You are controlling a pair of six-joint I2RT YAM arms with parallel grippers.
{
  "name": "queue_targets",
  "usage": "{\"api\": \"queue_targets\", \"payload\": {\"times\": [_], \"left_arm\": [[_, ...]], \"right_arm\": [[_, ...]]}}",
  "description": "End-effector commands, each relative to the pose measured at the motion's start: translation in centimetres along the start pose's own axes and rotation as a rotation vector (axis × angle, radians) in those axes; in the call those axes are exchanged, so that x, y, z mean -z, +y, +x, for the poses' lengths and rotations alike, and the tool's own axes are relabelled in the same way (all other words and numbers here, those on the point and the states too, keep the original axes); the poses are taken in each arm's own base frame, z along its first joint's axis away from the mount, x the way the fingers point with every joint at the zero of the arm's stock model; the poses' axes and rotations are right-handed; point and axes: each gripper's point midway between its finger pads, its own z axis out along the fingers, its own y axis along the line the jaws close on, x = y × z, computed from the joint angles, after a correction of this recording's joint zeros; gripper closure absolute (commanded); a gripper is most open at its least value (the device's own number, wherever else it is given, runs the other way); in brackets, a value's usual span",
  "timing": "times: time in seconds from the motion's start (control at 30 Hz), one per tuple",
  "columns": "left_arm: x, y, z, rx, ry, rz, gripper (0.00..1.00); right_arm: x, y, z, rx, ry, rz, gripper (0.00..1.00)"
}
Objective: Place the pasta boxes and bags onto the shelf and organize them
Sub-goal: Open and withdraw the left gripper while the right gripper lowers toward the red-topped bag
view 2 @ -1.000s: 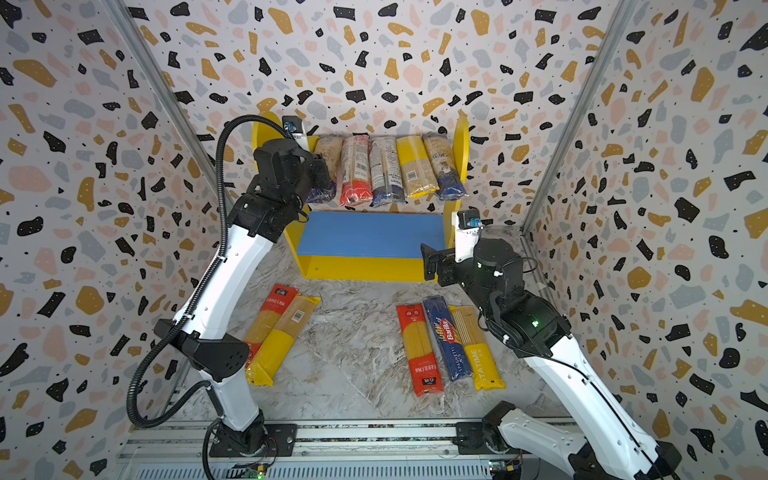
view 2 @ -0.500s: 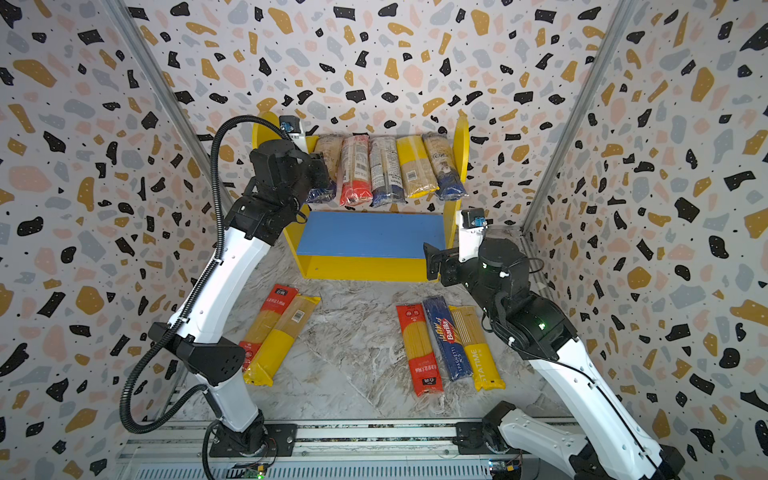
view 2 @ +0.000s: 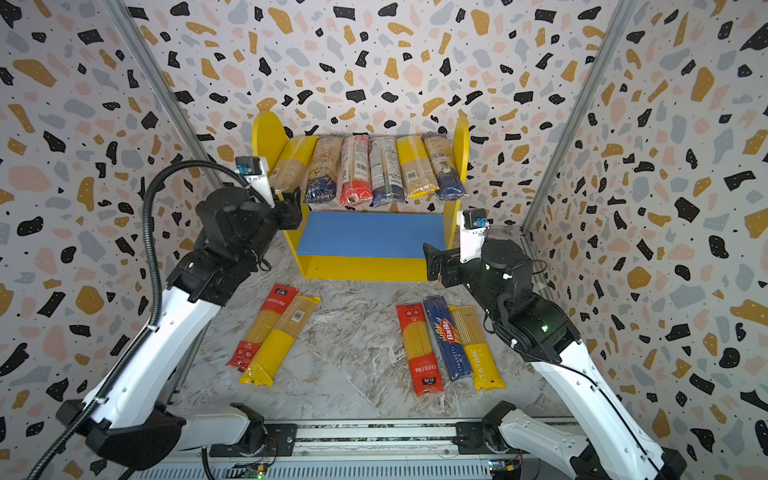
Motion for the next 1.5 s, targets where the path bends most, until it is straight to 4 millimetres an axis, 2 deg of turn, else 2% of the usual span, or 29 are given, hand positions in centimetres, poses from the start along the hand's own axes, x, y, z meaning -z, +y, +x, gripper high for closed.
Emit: {"api": "queue_targets", "payload": {"times": [0.0,0.13,0.2,0.3,0.4,0.63,0.77,0.83,0.93,1.17,1.3,1.47], "left_arm": [[2.1,2.6,2.0,0.005,0.016,-0.081,0.36],[4.1,5.3,7.7,-0.028,0.125,-0.173,0.30],[4.9,6.3,9.9,-0.033,0.164,-0.214,0.26],[5.7,7.3,13.2,-0.037,0.233,-0.245,0.18],[6.3,8.3,16.8,-0.051,0.311,-0.284,0.16],[6.1,8.5,27.3,-0.025,0.513,-0.289,0.14],[5.6,7.8,31.4,0.005,0.583,-0.257,0.14],[5.4,7.5,32.3,0.016,0.602,-0.243,0.13],[5.1,7.0,32.5,0.028,0.613,-0.220,0.11],[4.5,5.5,33.1,0.118,0.593,-0.160,0.11],[4.3,4.5,33.9,0.141,0.601,-0.106,0.11],[3.9,3.0,34.8,0.161,0.604,-0.049,0.11]], "right_arm": [[0.4,0.4,0.1,-0.028,-0.018,-0.035,0.01],[-0.1,0.8,1.4,-0.031,0.001,-0.057,0.01],[-0.5,1.0,2.0,-0.035,0.010,-0.072,0.01],[-1.0,1.6,3.0,-0.043,0.028,-0.101,0.01],[-1.1,1.8,3.7,-0.049,0.037,-0.119,0.01],[-1.3,1.9,5.3,-0.059,0.050,-0.131,0.01],[-1.6,1.9,6.5,-0.054,0.076,-0.131,0.01],[-1.7,1.8,7.2,-0.055,0.087,-0.131,0.01],[-1.8,1.6,8.6,-0.068,0.105,-0.124,0.01],[-3.1,1.7,14.9,-0.128,0.252,-0.126,0.01],[-3.0,2.3,18.1,-0.165,0.321,-0.153,0.01],[-2.6,1.8,22.1,-0.202,0.405,-0.113,0.01]]}}
